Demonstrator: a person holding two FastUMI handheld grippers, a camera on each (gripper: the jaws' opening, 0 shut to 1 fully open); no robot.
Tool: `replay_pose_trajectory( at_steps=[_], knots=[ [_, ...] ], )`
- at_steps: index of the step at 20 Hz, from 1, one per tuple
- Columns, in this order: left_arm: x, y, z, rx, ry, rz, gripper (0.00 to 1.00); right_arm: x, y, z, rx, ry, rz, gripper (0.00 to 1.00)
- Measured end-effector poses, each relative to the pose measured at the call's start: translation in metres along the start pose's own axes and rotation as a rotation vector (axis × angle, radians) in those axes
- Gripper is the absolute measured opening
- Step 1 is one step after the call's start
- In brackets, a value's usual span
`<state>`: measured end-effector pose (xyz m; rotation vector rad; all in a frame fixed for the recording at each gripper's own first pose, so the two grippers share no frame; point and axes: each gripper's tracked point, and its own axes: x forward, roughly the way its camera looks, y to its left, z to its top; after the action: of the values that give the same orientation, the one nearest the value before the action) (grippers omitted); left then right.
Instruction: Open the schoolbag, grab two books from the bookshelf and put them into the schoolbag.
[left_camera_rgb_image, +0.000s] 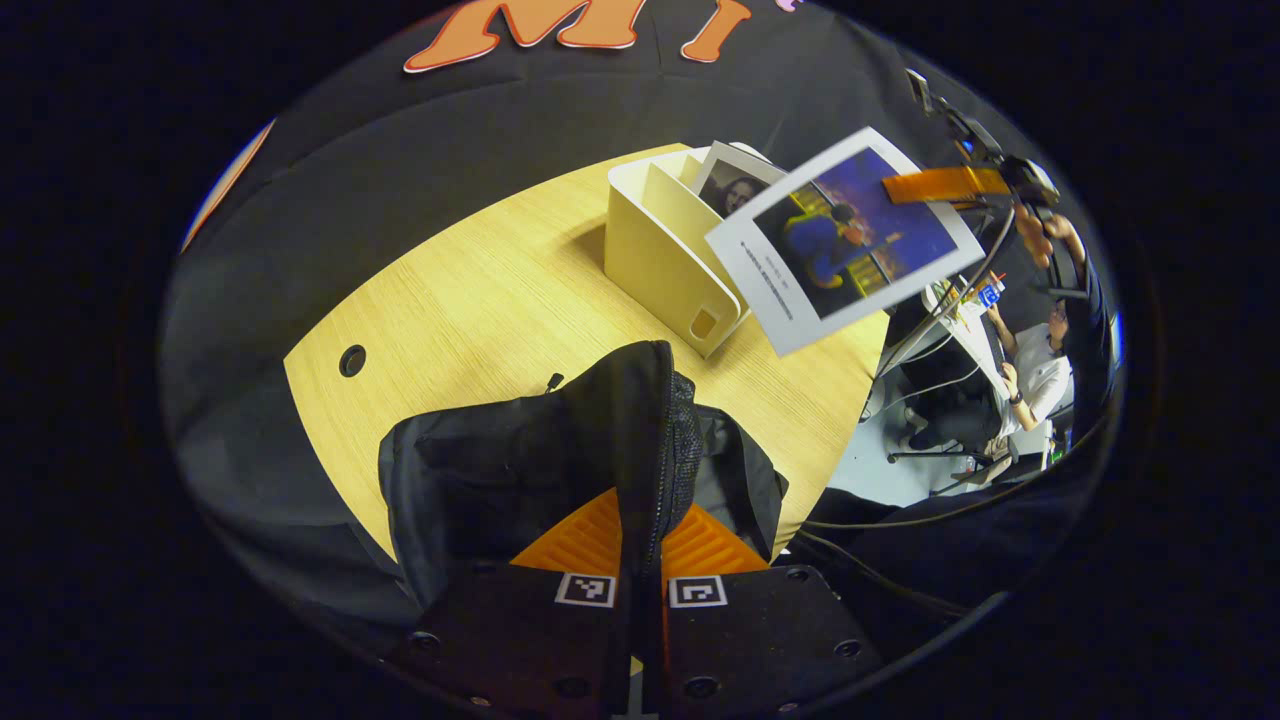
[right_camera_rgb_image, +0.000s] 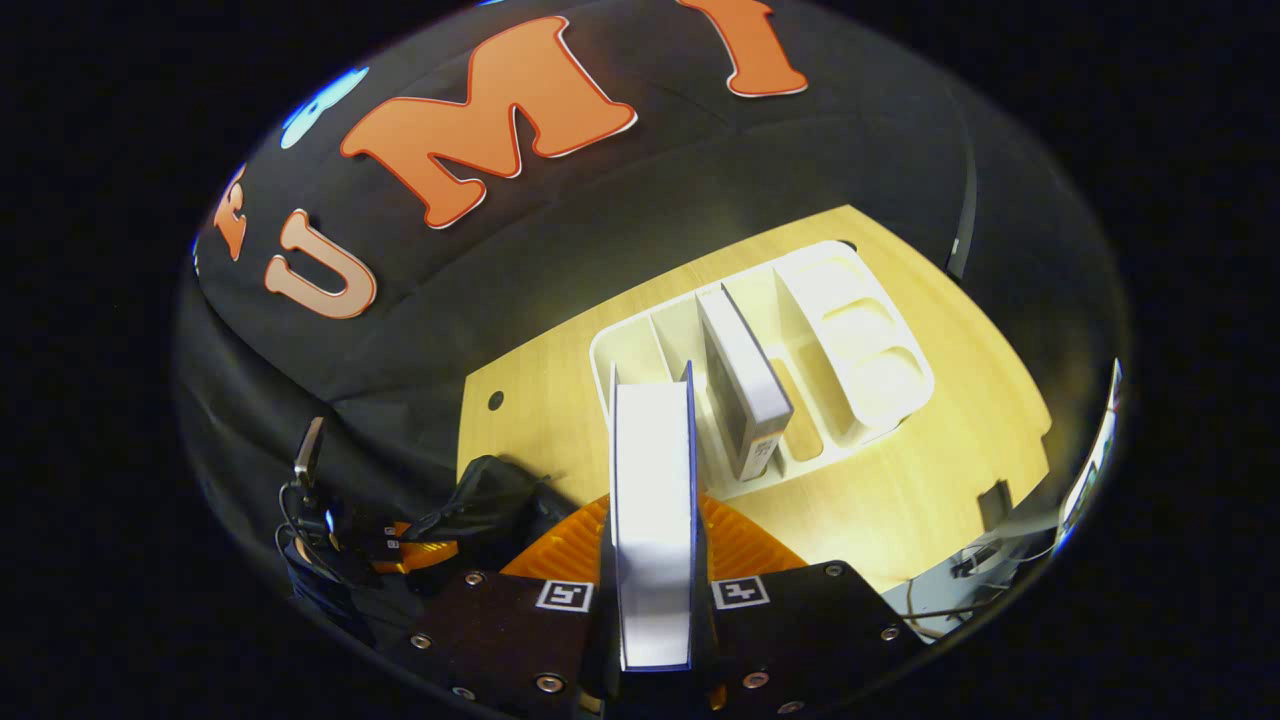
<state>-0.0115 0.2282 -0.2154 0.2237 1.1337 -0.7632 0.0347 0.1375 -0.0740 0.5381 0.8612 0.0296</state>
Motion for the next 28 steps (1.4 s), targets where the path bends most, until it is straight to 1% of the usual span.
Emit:
replay_pose_trajectory(
  at_steps=[2, 6, 9, 13, 15, 20, 23, 28],
  knots=[
    [-0.001, 0.003, 0.002, -0.006, -0.007, 0.007, 0.06, -0.004, 0.007, -0.015, 0.036, 0.001, 0.059, 0.28],
    [0.001, 0.003, 0.008, -0.039, -0.025, 0.011, 0.06, -0.003, 0.016, -0.035, 0.068, -0.009, 0.124, 0.28],
    [-0.001, 0.002, 0.012, -0.069, -0.043, 0.011, 0.06, -0.001, 0.028, -0.053, 0.105, -0.007, 0.214, 0.28],
    [-0.002, 0.005, 0.018, -0.102, -0.066, 0.026, 0.05, 0.020, 0.050, -0.080, 0.189, 0.021, 0.337, 0.28],
    [-0.002, 0.006, 0.023, -0.119, -0.078, 0.029, 0.05, 0.033, 0.060, -0.091, 0.221, 0.037, 0.382, 0.28],
    [-0.003, 0.004, 0.031, -0.155, -0.095, 0.035, 0.06, 0.066, 0.077, -0.112, 0.259, 0.040, 0.455, 0.28],
    [-0.006, 0.002, 0.031, -0.180, -0.102, 0.037, 0.06, 0.092, 0.072, -0.123, 0.267, 0.020, 0.428, 0.28],
    [-0.005, -0.003, 0.032, -0.213, -0.118, 0.040, 0.06, 0.132, 0.082, -0.149, 0.325, 0.020, 0.443, 0.28]
  ],
)
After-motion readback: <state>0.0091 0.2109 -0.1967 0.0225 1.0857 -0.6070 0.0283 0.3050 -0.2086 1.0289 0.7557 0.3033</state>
